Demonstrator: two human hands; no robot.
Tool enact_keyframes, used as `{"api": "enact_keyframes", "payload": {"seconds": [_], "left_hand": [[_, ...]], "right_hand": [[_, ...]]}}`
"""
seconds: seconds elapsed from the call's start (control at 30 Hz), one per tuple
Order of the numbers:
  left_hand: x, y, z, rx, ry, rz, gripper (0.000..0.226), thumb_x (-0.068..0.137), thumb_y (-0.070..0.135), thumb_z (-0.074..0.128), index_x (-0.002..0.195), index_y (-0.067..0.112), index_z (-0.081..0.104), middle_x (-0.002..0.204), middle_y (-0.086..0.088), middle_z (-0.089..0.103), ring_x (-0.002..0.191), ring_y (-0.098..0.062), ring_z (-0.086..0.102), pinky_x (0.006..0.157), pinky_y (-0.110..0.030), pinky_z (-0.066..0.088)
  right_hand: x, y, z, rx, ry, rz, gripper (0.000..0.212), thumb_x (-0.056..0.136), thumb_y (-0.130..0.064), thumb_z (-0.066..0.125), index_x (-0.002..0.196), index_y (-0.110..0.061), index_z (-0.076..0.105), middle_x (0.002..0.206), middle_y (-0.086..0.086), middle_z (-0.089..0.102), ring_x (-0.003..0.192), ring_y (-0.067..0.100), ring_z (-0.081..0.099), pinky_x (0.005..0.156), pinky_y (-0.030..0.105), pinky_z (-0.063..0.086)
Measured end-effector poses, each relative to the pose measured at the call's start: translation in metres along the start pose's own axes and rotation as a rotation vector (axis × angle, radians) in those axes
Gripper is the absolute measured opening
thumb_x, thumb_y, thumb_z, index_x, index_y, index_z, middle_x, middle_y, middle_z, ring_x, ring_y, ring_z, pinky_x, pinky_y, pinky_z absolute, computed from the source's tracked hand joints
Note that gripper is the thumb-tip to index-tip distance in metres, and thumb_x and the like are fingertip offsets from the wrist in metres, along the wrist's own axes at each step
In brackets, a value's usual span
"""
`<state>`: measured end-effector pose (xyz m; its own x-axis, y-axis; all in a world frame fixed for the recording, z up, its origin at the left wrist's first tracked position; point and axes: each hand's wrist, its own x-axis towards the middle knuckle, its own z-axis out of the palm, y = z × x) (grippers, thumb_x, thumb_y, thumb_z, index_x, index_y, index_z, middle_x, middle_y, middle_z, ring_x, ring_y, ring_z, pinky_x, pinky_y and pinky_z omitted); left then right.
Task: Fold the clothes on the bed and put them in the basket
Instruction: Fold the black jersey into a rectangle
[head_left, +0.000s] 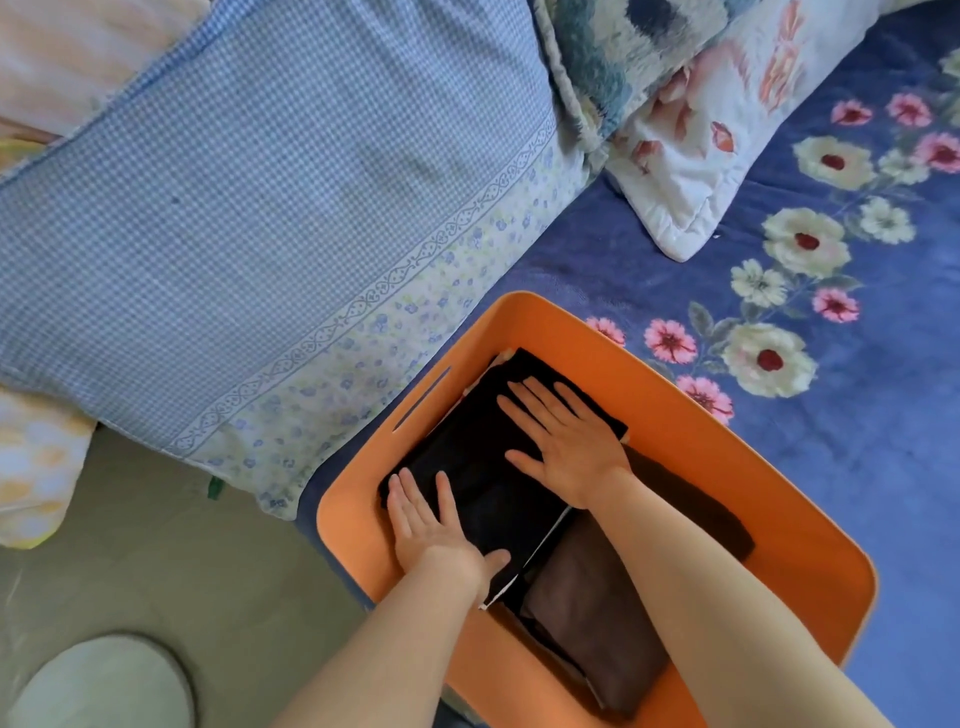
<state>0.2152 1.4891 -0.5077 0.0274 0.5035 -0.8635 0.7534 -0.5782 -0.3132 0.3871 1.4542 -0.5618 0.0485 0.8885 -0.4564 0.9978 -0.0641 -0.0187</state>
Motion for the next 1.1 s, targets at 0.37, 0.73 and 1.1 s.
{"api": "enact_keyframes", "payload": {"seconds": [0.37, 0.73, 1.1], "left_hand": [[-0.034, -0.016, -0.011, -0.168, 0.117, 0.24, 0.088, 0.094, 0.054, 0.04, 0.154, 0.004, -0.002, 0.159, -0.025, -0.011, 0.147, -0.04, -0.015, 0.119, -0.049, -0.008], [-0.214, 0.058, 0.022, 0.023, 0.528, 0.664, 0.056, 0.093, 0.033, 0.046, 0.144, 0.011, 0.036, 0.158, -0.017, 0.018, 0.147, -0.036, 0.009, 0.119, -0.051, 0.004], [-0.442, 0.227, 0.203, 0.399, 0.652, 1.12, 0.053, 0.095, 0.034, 0.047, 0.142, 0.011, 0.037, 0.159, -0.014, 0.016, 0.149, -0.032, 0.004, 0.117, -0.058, 0.005]], "right_hand": [[-0.086, -0.027, -0.048, 0.362, -0.001, 0.237, 0.065, 0.102, -0.039, 0.037, 0.157, -0.018, 0.011, 0.164, 0.004, 0.002, 0.151, 0.021, -0.005, 0.121, 0.037, -0.001], [-0.36, -0.071, -0.08, 0.513, 0.179, 0.706, 0.061, 0.1, -0.034, 0.042, 0.153, -0.012, 0.023, 0.161, 0.005, 0.02, 0.15, 0.023, 0.013, 0.117, 0.036, 0.019], [-0.689, -0.16, 0.018, 0.569, 0.138, 1.241, 0.064, 0.099, -0.04, 0.043, 0.152, -0.01, 0.023, 0.157, 0.008, 0.027, 0.146, 0.025, 0.021, 0.112, 0.04, 0.029]]}}
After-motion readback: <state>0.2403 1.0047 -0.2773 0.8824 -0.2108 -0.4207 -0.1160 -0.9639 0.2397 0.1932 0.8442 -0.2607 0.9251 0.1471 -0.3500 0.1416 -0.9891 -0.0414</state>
